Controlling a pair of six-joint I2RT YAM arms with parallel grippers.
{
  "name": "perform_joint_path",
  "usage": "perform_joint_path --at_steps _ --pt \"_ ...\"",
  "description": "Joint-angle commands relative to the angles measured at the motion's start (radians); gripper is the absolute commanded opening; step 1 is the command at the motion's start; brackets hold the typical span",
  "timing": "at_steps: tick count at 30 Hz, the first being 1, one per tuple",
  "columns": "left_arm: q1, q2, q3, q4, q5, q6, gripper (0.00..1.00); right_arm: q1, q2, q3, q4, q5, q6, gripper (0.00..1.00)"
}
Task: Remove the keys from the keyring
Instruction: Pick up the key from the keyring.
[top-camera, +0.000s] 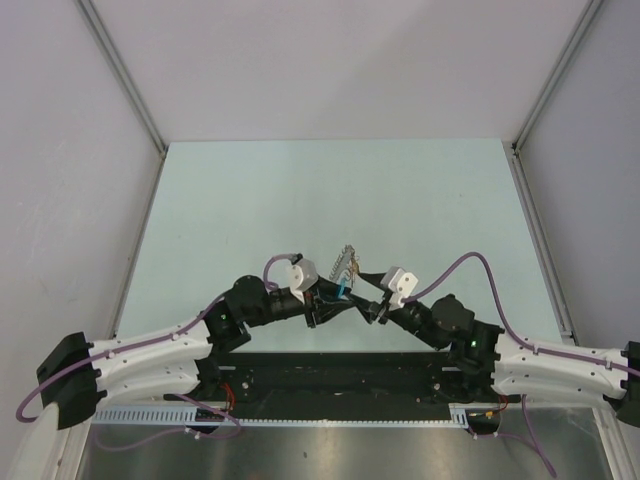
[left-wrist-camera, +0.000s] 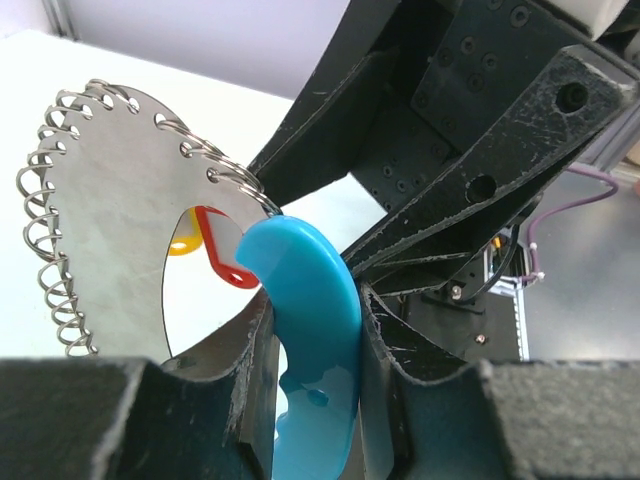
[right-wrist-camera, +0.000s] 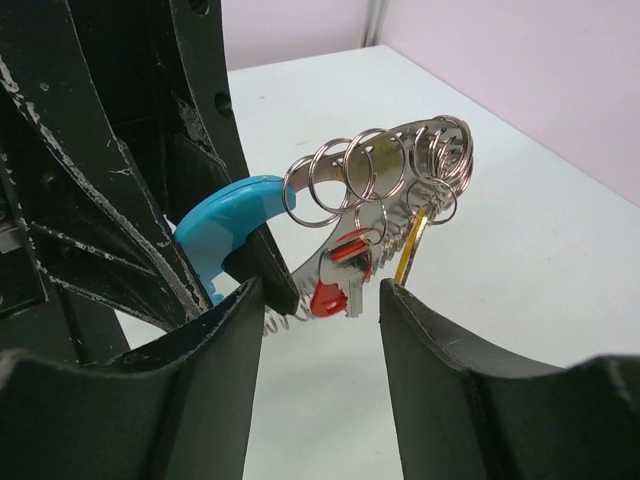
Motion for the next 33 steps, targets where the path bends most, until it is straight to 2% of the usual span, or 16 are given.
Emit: perform_joint_path --at_steps 1,6,9,11,20,33 --pt "0.0 -0.02 0.063 -0.018 -0.073 0.029 0.0 0.013 -0.02 -0.011 -0.038 0.071 0.012 0.53" --pt "0.0 -0.026 0.074 -0.053 -0.124 0.049 0.01 0.028 -0.058 -0.014 -0.072 0.105 0.008 0.48" --pt "0.0 -0.013 0.089 -0.092 -0.162 0.061 0.0 0.028 -0.104 -0.014 -0.116 0.086 0.009 0.49" --pt "0.0 -0.01 0.088 -0.084 -0.139 0.061 0.0 0.028 -0.115 -0.02 -0.113 0.103 -0.002 0.5" --pt "0.0 -0.015 0.074 -0.018 -0.017 0.023 0.0 0.028 -0.028 -0.066 0.103 0.1 -0.092 0.55" --pt "0.0 -0.006 0.057 0.01 0.014 -0.006 0.0 0.028 0.072 -0.078 0.356 0.16 -0.187 0.55"
